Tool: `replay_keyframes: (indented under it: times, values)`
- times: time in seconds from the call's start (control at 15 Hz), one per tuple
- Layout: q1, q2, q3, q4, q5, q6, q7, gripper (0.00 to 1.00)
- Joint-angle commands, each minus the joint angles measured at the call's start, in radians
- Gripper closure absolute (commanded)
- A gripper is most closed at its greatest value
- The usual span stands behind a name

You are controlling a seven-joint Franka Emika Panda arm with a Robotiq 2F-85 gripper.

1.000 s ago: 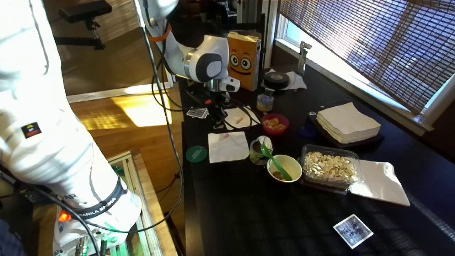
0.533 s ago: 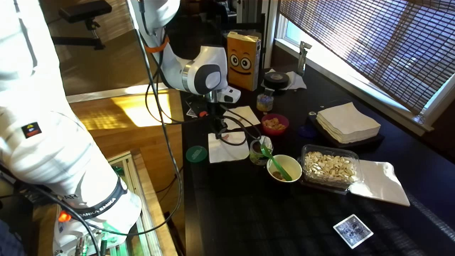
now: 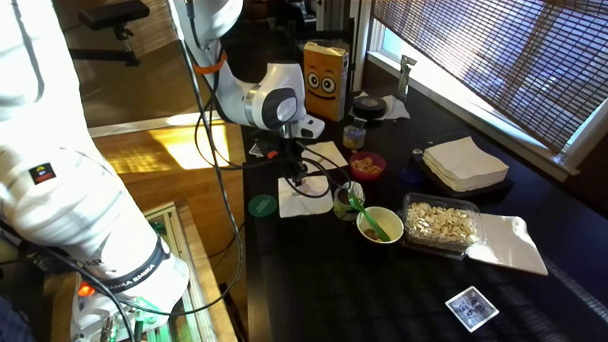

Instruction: Move the jelly worms to the serviette on the right

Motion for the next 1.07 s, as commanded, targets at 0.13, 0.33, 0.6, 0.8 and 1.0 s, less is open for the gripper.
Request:
replay_keyframes:
  times: [0.13,0.33,0.6,0.8,1.0]
  values:
    - [0.024,-0.042,0.003,0.025,-0.032,-0.030,0.038,0.29]
    - [0.021,-0.016,0.039,0.104,0.004,-0.021,0.011,0.08]
    - [0.005,0.052,0.081,0.222,0.032,-0.023,-0.084,0.00]
    - [-0.030,0.122,0.134,0.298,0.108,-0.023,-0.281,0.00]
    - [-0.067,0.197,0.182,0.377,0.170,-0.074,-0.475,0.00]
